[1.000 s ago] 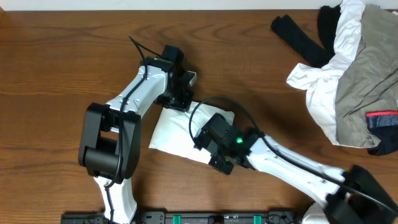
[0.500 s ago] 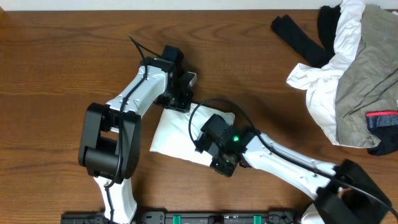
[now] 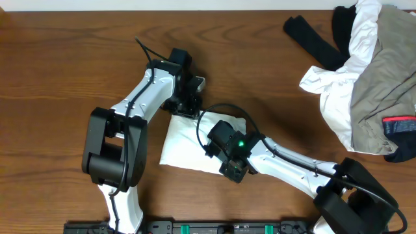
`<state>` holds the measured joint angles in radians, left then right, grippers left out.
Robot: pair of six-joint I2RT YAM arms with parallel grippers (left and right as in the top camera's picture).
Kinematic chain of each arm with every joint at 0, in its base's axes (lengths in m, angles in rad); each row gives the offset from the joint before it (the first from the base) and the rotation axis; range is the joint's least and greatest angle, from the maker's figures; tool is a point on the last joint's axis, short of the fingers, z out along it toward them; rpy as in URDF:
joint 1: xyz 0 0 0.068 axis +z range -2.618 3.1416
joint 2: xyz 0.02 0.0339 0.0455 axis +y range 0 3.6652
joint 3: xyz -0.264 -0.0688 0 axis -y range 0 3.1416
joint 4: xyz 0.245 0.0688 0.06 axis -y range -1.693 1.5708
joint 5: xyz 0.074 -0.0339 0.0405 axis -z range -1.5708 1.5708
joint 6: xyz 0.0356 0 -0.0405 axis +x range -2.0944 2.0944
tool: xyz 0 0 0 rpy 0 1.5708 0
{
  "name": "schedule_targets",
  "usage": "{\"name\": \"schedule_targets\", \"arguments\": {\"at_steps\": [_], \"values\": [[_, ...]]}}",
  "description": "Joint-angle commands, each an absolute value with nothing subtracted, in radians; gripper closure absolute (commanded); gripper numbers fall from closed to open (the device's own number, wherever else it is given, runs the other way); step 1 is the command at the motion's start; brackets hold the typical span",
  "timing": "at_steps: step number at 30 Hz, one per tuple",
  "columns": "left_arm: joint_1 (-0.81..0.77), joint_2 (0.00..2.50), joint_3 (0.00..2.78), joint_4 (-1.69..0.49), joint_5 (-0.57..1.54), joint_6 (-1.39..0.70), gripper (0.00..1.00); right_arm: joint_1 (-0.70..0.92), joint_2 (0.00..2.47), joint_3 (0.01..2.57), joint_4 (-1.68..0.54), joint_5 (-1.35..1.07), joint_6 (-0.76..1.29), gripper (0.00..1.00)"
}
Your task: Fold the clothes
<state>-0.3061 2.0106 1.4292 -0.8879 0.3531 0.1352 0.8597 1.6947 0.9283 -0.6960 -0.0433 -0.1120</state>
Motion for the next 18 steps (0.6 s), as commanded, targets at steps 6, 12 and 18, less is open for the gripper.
{"name": "schedule_targets", "arguments": {"at_steps": [6, 12, 18], "values": [[-0.307, 2.022, 1.415, -0.926, 0.355, 0.145, 0.56, 0.843, 1.654, 0.939, -0.702, 0.091, 0.05, 0.76], [-0.307, 2.022, 1.407, -1.082, 0.355, 0.138, 0.54, 0.812, 1.655, 0.939, -0.691, 0.141, 0.188, 0.61], [-0.307, 2.022, 1.332, -1.148, 0.355, 0.106, 0.54, 0.738, 1.655, 0.939, -0.606, 0.161, 0.258, 0.6]]}}
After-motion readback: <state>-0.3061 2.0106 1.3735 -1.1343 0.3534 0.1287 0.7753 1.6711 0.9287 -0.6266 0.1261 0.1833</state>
